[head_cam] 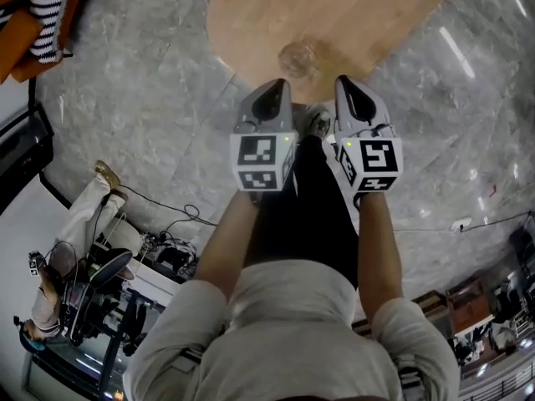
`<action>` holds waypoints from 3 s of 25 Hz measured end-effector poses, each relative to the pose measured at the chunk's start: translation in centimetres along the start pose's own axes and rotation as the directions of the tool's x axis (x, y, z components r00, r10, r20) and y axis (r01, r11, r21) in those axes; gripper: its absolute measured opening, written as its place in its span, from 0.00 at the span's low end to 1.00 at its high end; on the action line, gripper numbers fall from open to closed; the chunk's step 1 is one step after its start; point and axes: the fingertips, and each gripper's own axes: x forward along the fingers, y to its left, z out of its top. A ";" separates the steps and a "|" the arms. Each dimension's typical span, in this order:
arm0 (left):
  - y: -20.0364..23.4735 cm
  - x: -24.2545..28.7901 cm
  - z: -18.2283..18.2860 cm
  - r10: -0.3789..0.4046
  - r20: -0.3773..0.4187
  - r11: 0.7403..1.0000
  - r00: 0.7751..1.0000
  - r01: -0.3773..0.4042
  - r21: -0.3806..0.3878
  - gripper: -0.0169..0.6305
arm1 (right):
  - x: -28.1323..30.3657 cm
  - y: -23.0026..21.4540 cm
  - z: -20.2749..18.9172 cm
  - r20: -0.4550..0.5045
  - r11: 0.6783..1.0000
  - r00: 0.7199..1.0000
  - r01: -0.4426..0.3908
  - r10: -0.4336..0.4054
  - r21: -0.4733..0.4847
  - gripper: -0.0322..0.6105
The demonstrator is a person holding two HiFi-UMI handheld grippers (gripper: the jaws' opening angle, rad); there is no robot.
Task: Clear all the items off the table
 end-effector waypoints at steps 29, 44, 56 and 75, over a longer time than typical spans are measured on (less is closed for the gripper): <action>6.7 7.6 -6.7 -0.054 -0.190 0.999 0.980 0.053 -0.011 0.06 | 10.4 -0.8 -8.8 -0.409 0.987 0.906 0.056 -0.114 -0.151 0.06; 8.6 8.3 -7.5 -0.097 -0.222 0.995 0.970 0.097 -0.010 0.06 | 12.5 -1.3 -11.2 -0.537 0.965 0.820 0.067 -0.198 -0.254 0.14; 8.6 9.4 -7.1 -0.131 -0.242 0.991 0.961 0.129 -0.022 0.06 | 14.7 -1.6 -11.8 -0.577 0.971 0.796 0.054 -0.181 -0.231 0.13; 8.4 10.7 -7.2 -0.166 -0.272 0.986 0.948 0.166 -0.024 0.06 | 17.0 -2.4 -14.2 -0.641 0.974 0.747 0.035 -0.175 -0.225 0.12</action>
